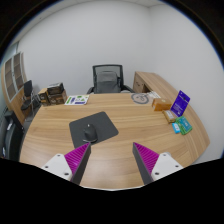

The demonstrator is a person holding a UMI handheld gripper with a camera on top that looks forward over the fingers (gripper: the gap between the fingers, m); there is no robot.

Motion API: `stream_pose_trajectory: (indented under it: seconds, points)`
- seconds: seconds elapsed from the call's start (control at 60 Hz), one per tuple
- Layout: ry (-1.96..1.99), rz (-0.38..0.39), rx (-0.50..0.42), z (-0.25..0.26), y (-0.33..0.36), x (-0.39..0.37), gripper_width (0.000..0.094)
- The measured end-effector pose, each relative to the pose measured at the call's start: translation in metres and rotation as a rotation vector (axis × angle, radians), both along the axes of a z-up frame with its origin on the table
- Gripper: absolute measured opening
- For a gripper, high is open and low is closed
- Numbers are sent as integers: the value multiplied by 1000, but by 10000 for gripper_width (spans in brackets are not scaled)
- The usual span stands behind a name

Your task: Arrange mouse

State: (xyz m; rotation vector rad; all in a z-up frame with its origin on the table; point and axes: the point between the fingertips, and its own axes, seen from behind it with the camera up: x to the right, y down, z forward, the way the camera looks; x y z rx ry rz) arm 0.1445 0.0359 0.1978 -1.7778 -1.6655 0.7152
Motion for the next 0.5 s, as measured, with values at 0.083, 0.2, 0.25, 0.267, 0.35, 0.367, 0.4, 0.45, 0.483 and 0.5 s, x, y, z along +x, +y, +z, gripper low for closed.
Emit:
stream_pose_trajectory:
  seconds: [0.083,0.2,0.25,0.267,0.35,0.367,0.4,0.45,0.483,0.5]
  points:
    - [7,-10,2,15,12,34,854]
    - [9,-34,1,28,27,78,853]
    - [7,-34,-3,33,31,95,852]
    - [6,-37,-4,34,32,100,853]
    - [21,-29,15,43,40,121,855]
    - [24,-28,23,44,42,125,853]
    - [29,-25,35,47,44,132,854]
    - [32,-20,34,50,47,143,853]
    - [32,-20,31,53,49,149,855]
    - [34,-21,31,54,51,152,854]
